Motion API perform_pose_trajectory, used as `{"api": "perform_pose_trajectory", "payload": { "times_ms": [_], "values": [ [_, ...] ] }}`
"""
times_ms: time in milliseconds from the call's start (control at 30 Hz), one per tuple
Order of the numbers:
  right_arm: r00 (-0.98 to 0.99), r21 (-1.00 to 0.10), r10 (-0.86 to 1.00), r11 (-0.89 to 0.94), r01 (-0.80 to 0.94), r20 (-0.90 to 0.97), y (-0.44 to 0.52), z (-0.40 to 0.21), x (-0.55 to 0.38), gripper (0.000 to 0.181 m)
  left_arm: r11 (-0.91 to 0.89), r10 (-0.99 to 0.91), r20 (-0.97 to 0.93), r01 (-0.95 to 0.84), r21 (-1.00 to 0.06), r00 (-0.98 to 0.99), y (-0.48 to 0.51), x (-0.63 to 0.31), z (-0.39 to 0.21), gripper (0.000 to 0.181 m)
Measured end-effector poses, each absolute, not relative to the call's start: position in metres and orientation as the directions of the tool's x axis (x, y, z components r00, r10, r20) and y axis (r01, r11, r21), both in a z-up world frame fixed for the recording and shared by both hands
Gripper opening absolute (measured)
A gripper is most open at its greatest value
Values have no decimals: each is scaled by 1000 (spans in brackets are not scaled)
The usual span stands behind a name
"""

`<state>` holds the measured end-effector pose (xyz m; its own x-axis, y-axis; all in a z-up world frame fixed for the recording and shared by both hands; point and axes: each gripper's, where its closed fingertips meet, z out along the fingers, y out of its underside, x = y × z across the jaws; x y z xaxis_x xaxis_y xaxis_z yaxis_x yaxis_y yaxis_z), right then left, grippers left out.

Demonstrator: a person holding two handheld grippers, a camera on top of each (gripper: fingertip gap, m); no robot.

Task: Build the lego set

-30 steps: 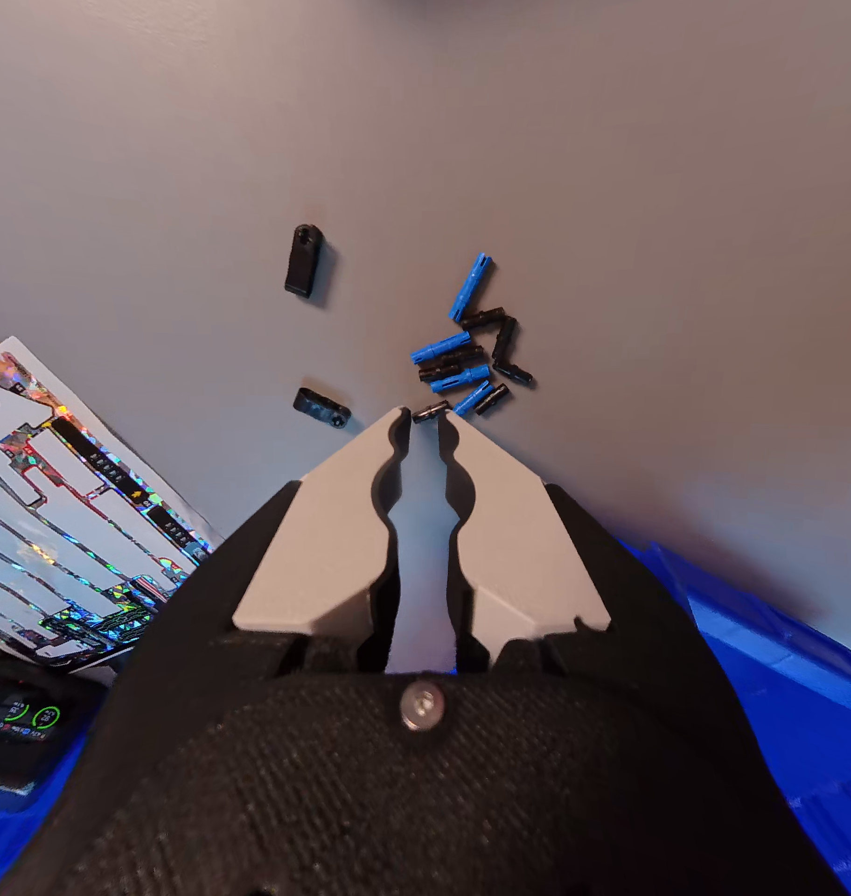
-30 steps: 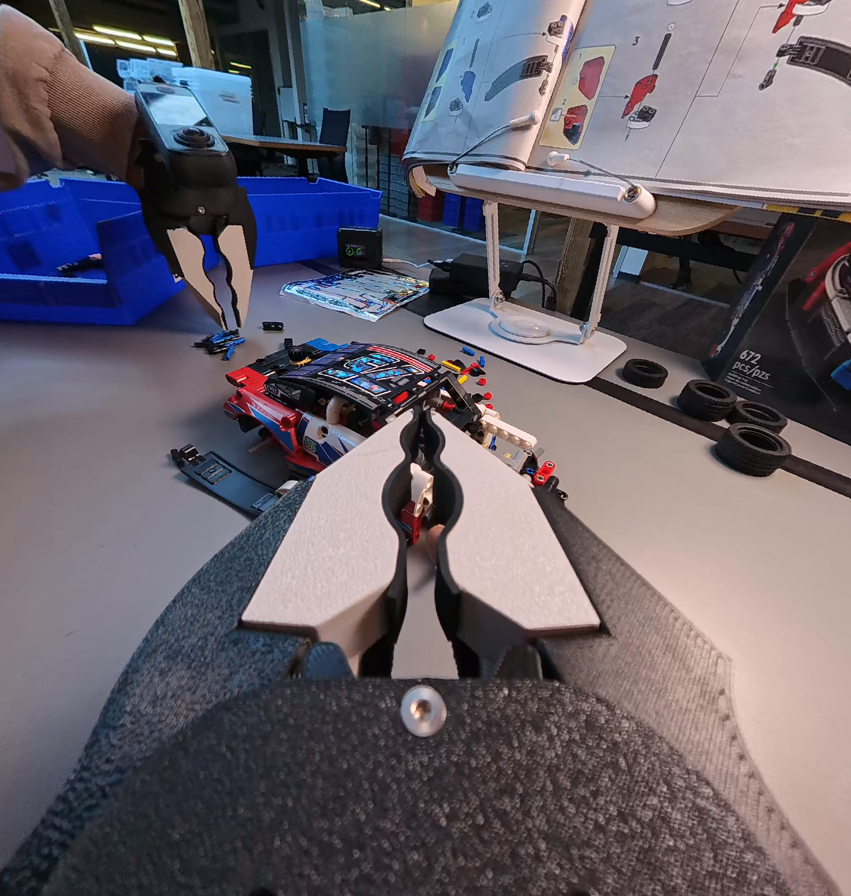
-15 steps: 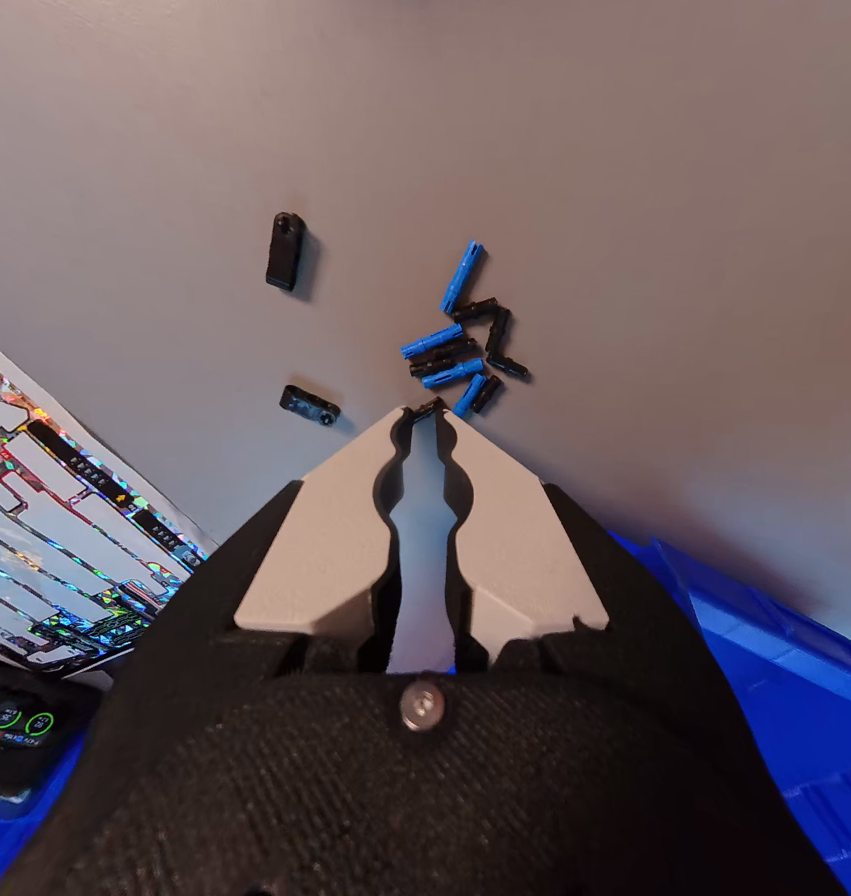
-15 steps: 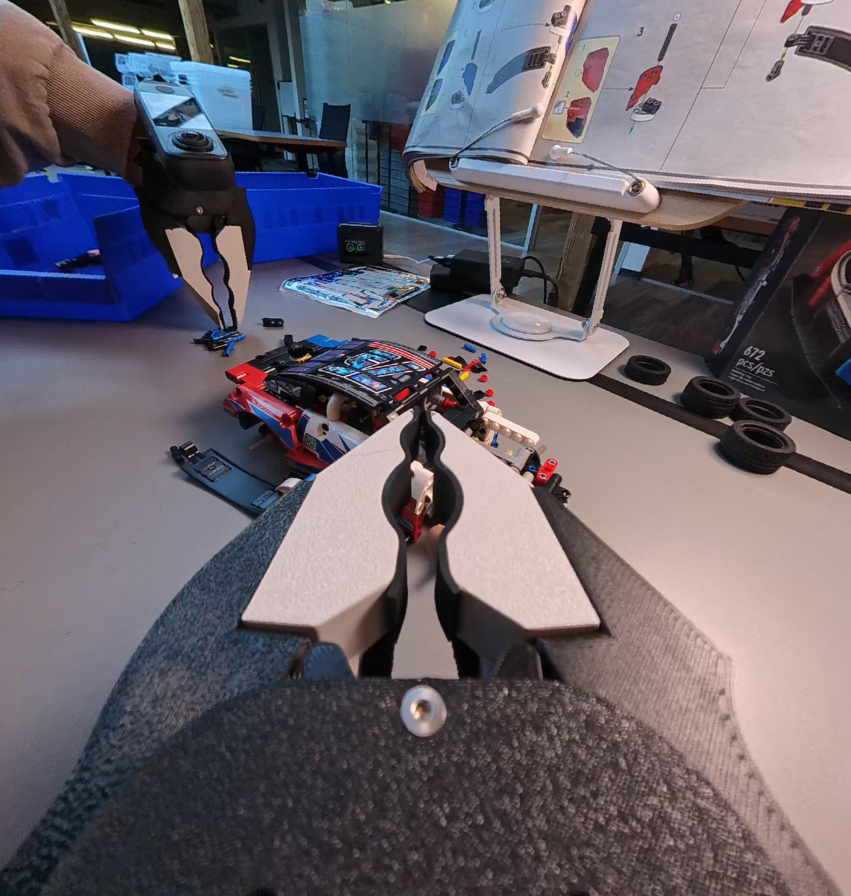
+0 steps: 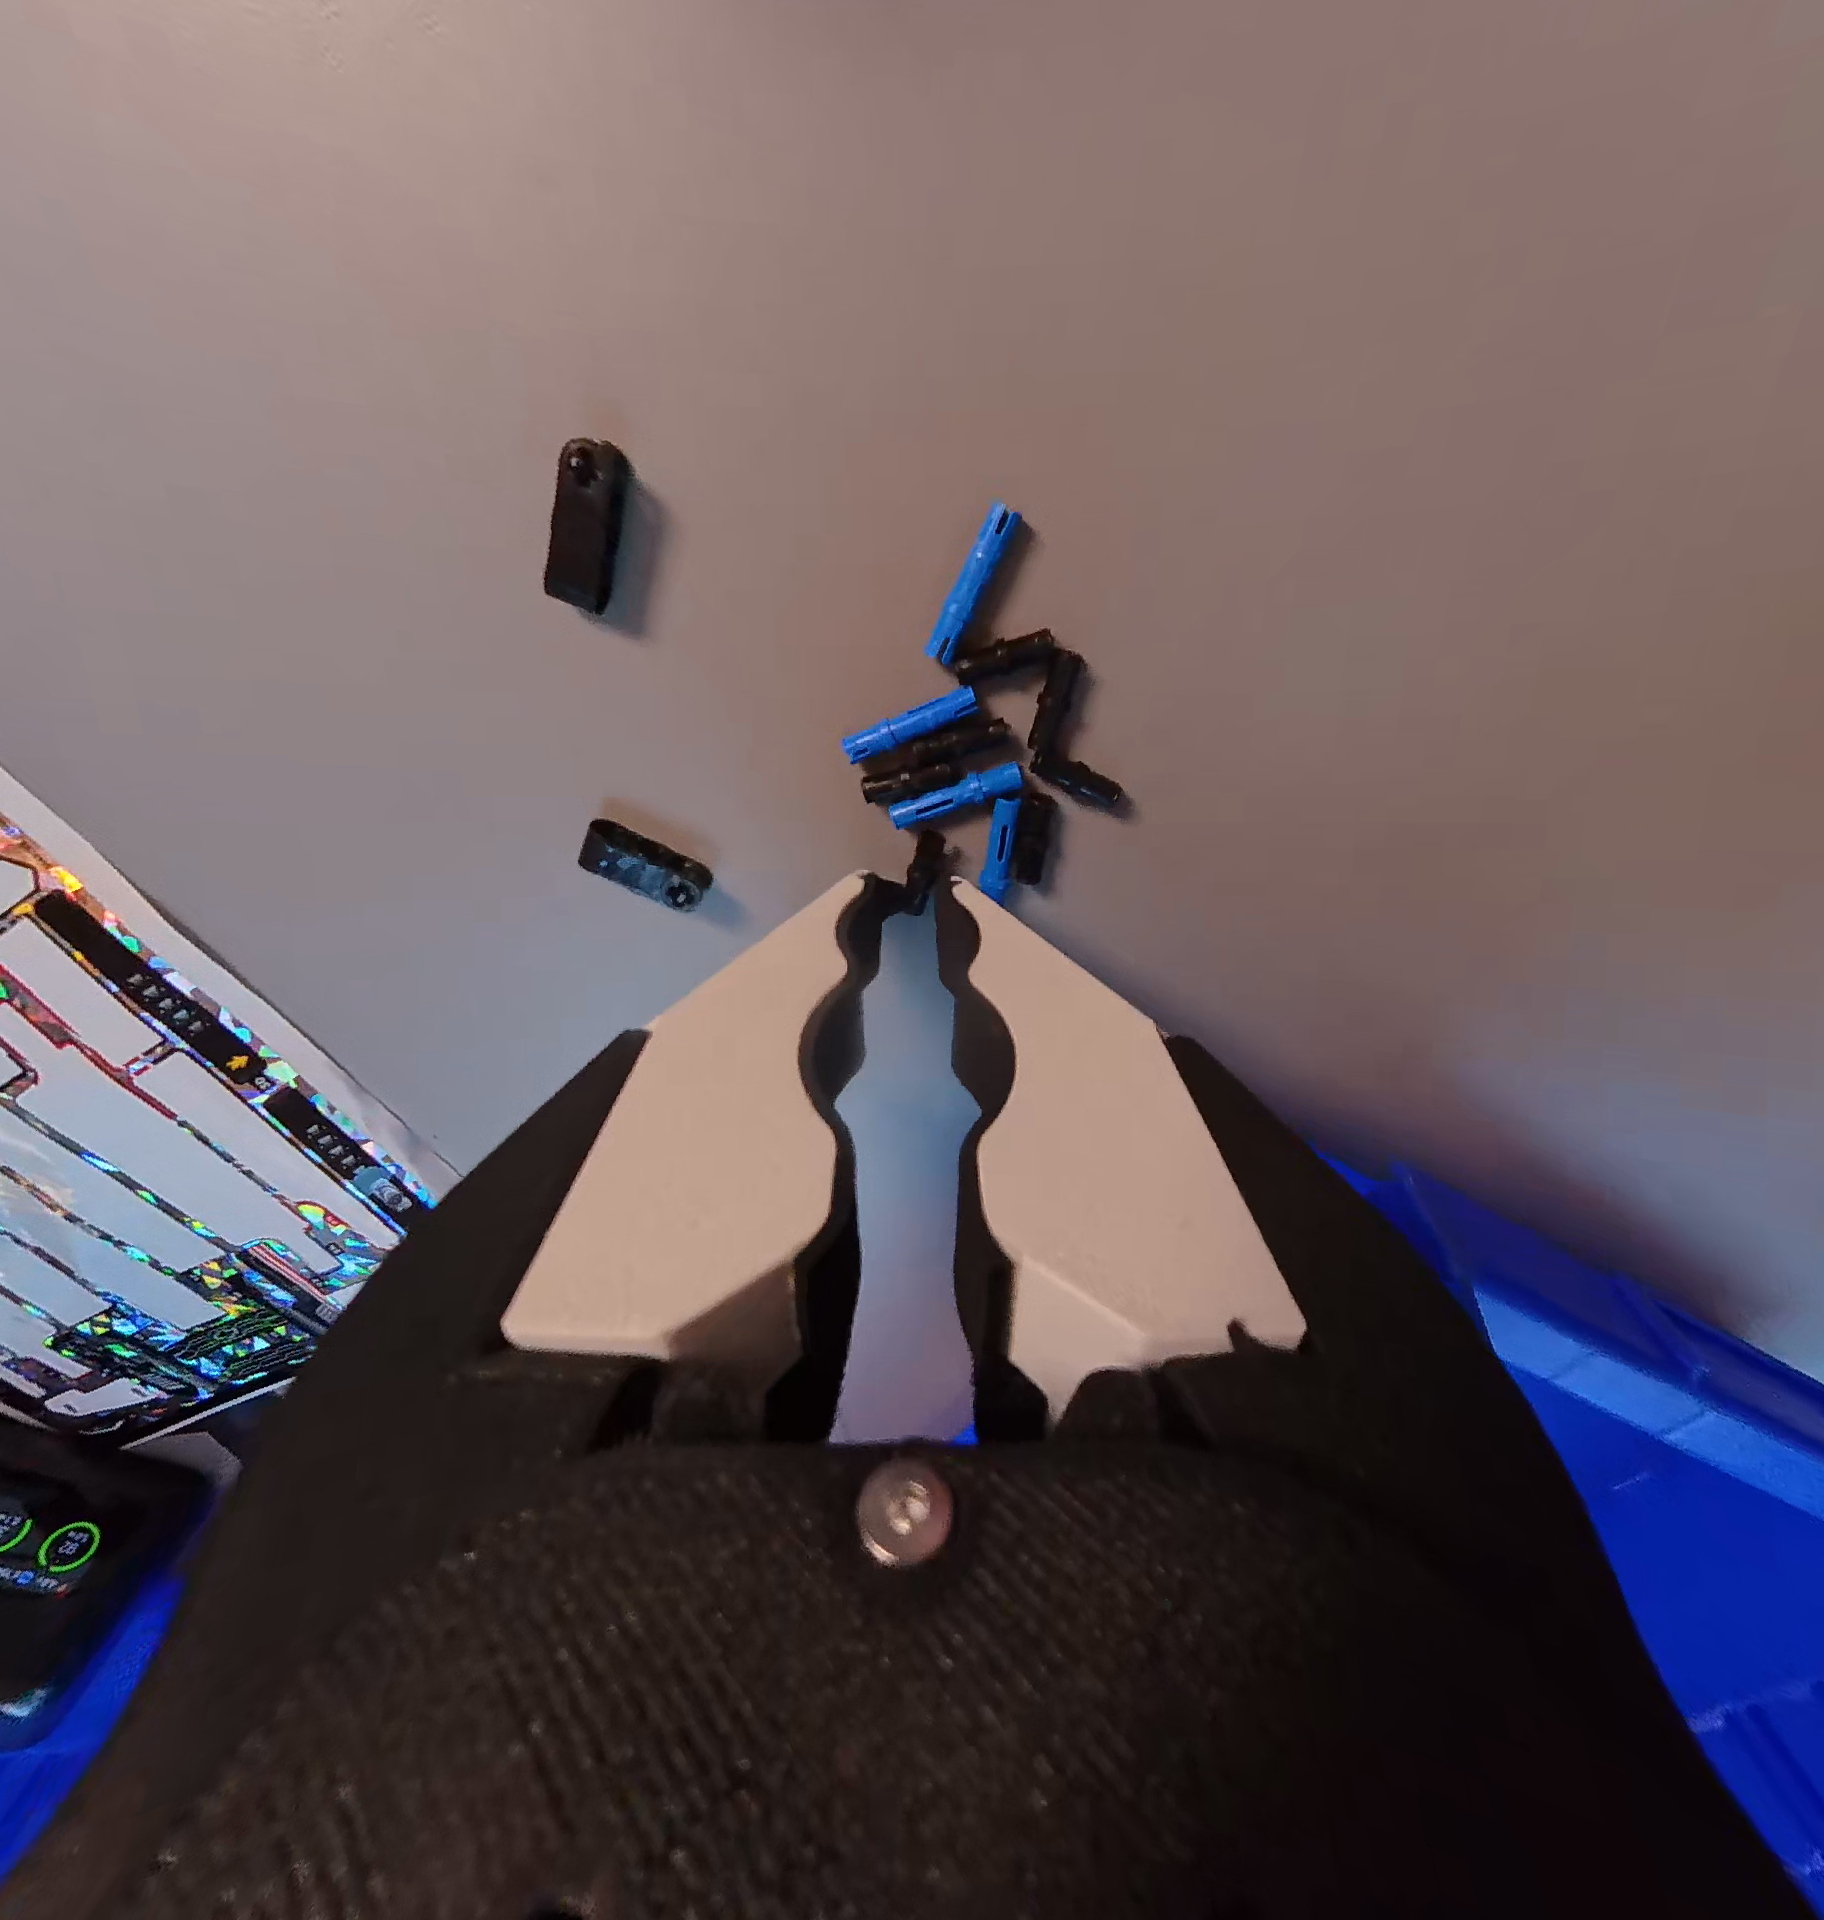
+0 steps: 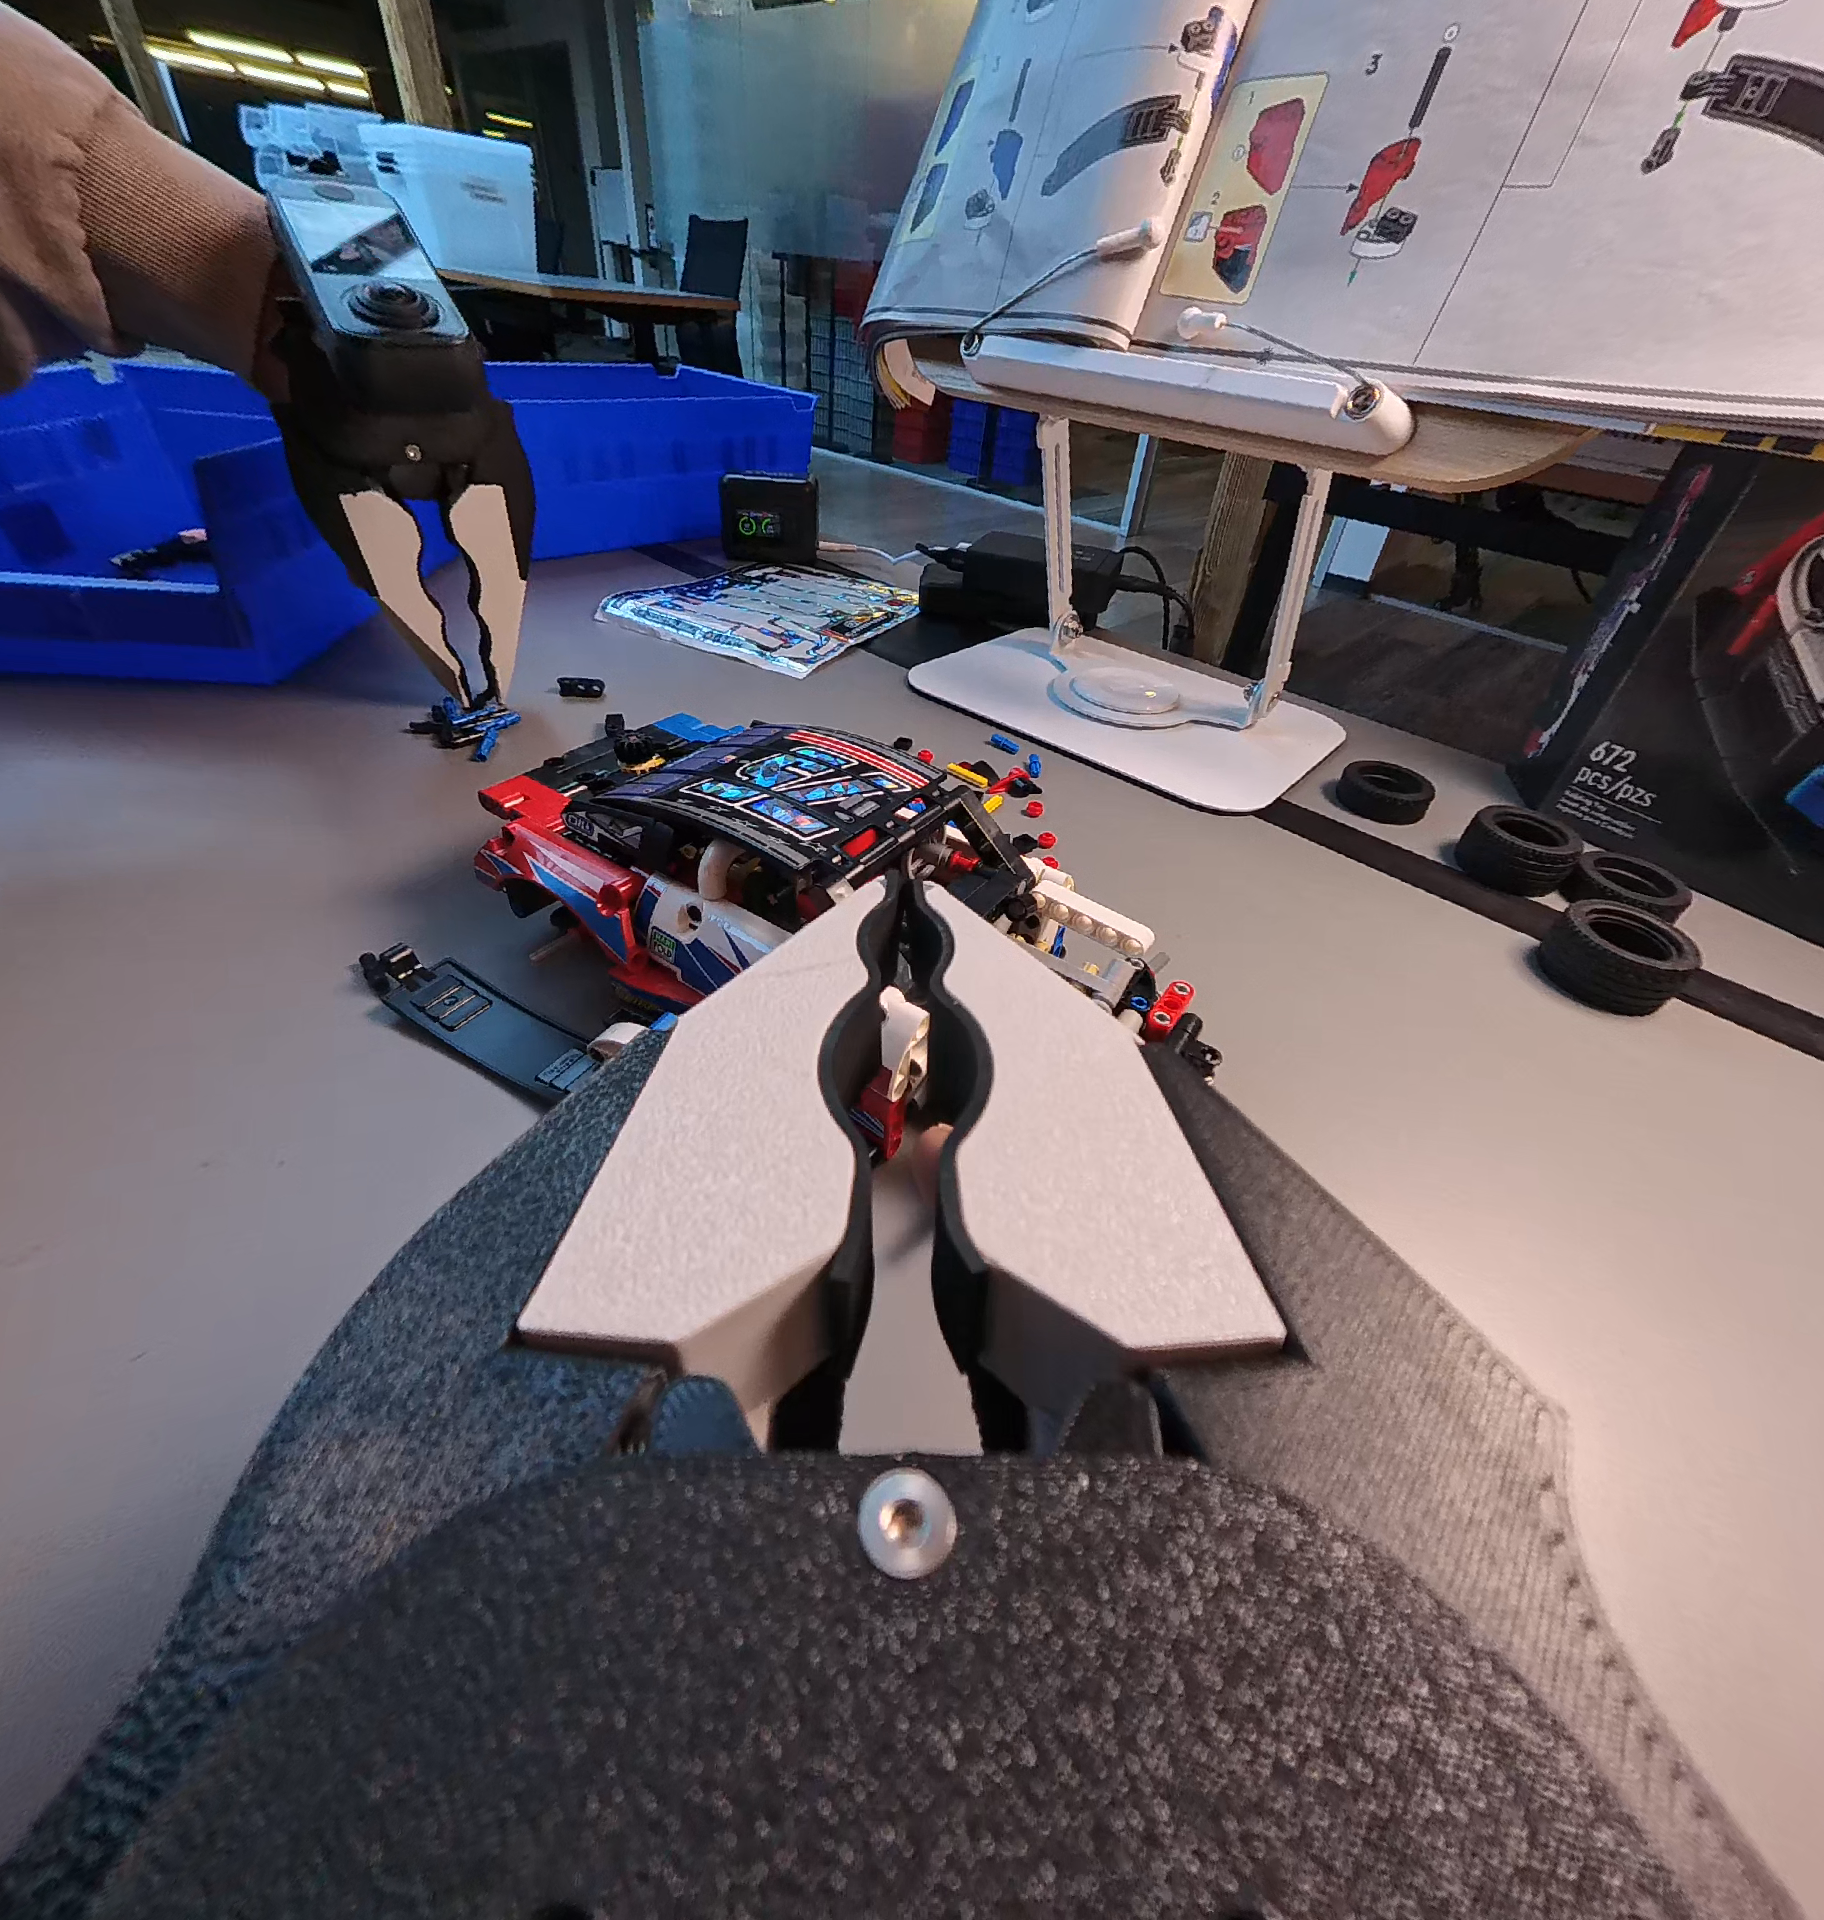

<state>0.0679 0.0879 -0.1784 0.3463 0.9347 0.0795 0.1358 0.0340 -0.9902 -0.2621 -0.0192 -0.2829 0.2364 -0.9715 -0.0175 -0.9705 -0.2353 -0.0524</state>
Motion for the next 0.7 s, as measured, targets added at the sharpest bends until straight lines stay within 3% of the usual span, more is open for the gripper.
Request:
{"api": "perform_pose_trajectory", "payload": {
  "times_ms": [200,433,633,700],
  "values": [
    [348,-990,934,35,135,80,89,-178,69,0,-323,-945,-25,-943,-85,326,-17,-261,-281,2],
    [343,-991,936,43,125,84,88,-175,69,0,-398,-903,26,-812,-426,429,-27,-154,-221,2],
    [341,-990,934,70,123,109,84,-170,70,0,-390,-901,55,-748,-537,431,-55,-37,-247,2],
    [348,-989,930,80,125,119,85,-169,72,0,-387,-901,42,-754,-530,432,-58,-18,-263,2]
  ]
}}
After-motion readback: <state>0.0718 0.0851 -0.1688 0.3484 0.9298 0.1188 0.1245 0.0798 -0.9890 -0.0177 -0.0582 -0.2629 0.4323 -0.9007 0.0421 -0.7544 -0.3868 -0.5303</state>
